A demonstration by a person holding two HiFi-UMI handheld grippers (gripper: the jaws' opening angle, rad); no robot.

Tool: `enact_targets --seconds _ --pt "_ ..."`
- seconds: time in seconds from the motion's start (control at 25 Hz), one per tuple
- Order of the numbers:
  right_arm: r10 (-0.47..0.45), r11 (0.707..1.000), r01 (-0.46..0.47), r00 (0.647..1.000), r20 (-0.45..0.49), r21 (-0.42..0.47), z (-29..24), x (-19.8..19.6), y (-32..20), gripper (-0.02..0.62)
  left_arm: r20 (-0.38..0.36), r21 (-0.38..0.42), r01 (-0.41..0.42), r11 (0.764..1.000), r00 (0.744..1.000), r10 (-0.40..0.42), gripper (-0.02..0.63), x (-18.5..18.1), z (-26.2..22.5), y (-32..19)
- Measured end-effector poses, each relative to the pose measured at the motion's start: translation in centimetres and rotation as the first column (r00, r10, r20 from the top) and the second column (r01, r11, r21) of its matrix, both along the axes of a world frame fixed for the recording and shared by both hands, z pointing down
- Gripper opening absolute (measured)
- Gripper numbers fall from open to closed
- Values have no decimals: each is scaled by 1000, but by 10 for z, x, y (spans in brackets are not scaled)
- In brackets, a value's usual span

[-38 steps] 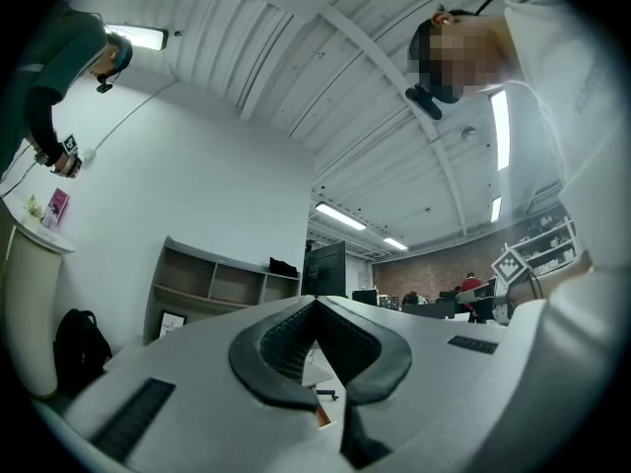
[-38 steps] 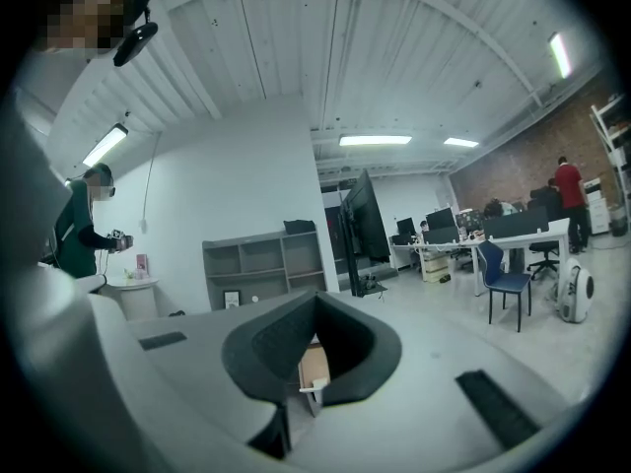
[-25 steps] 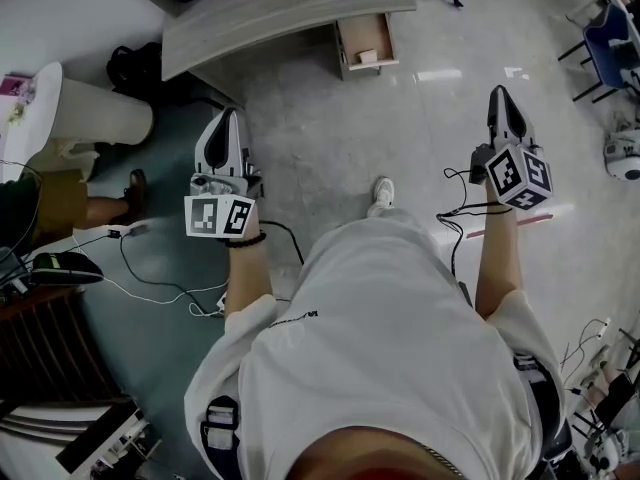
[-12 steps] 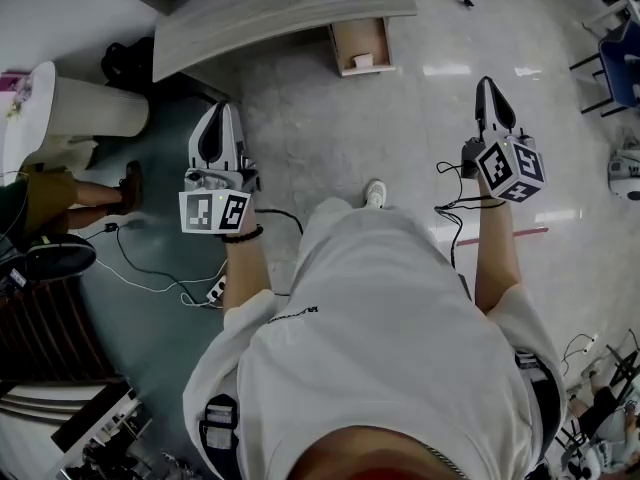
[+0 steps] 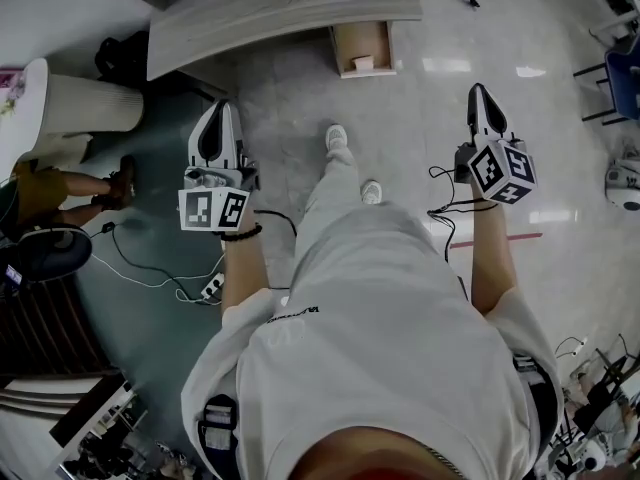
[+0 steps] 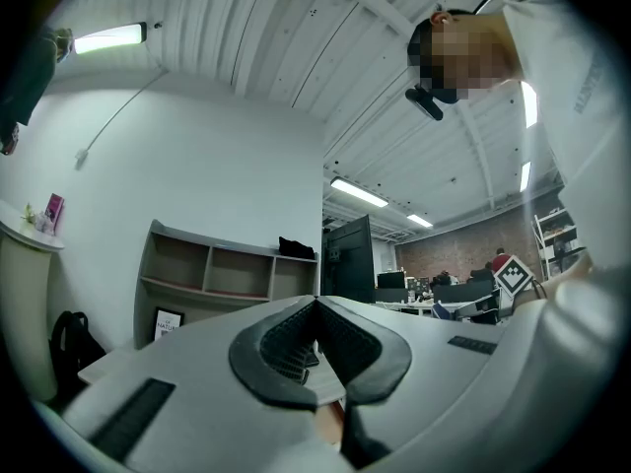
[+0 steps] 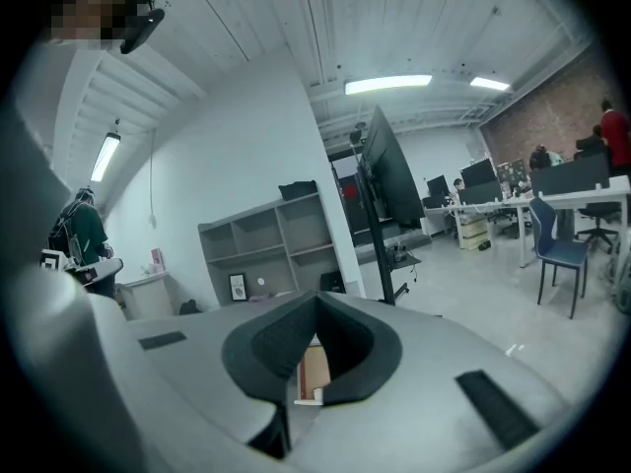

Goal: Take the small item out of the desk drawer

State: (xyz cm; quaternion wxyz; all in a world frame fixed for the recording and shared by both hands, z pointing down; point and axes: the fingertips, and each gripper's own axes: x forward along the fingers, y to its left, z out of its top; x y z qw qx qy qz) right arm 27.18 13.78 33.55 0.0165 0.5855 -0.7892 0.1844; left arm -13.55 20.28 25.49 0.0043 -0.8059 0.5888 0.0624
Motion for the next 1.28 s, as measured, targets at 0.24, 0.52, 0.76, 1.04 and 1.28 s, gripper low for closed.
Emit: enact_targets --seconds 0.24,0.52,0.76,1.04,1.28 --pt "0 998 1 1000 10 -57 24 -23 -33 -1 14 -12 -54 998 998 54 -2 5 9 -54" --pt "-30 991 29 1000 -8 -129 63 -71 -88 0 -8 -63 -133 989 991 132 -2 0 52 -133" --pt "-68 975 54 996 -62 -217 106 -107 -140 0 -12 -142 -198 970 980 198 -2 2 115 -201" --pt "-73 958 54 996 -58 -282 161 -145 -195 0 -49 -228 -302 926 953 299 -2 13 189 -261" --pt "-89 937 61 994 -68 -345 197 -157 -224 0 -94 -302 -353 885 935 341 -2 33 236 -292"
